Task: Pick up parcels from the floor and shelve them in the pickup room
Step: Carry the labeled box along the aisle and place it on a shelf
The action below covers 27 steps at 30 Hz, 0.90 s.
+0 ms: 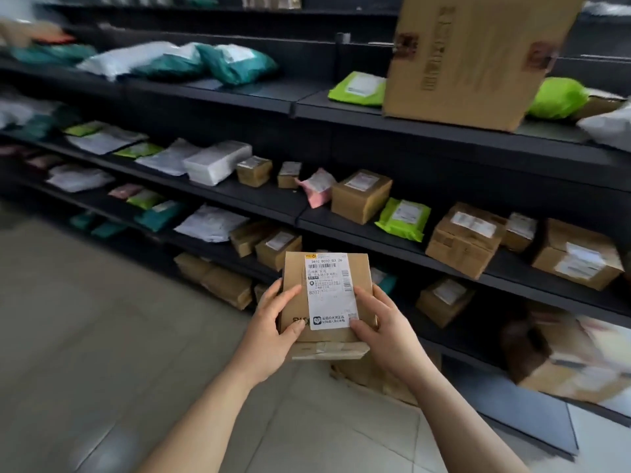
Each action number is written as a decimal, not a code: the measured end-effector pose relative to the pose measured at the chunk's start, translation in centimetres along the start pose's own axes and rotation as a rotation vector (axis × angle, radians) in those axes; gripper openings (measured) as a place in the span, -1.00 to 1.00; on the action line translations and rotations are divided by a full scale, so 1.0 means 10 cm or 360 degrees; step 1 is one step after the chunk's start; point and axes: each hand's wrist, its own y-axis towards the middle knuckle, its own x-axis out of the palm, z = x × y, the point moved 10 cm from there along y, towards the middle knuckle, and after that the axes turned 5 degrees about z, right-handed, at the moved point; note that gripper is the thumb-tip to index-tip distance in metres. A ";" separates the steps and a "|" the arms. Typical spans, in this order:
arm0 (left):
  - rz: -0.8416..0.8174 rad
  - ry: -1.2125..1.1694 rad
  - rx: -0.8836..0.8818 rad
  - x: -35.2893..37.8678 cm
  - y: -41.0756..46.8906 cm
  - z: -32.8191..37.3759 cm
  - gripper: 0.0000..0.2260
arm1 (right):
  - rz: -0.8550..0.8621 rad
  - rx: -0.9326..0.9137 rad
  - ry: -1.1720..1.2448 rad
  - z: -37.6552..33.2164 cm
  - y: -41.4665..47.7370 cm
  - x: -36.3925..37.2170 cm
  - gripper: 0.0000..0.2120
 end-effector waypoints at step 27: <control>0.0882 0.0104 -0.0297 -4.54 0.24 -1.51 -0.53 | -0.0691 -0.0552 -0.0006 -2.74 1.54 4.17 -0.50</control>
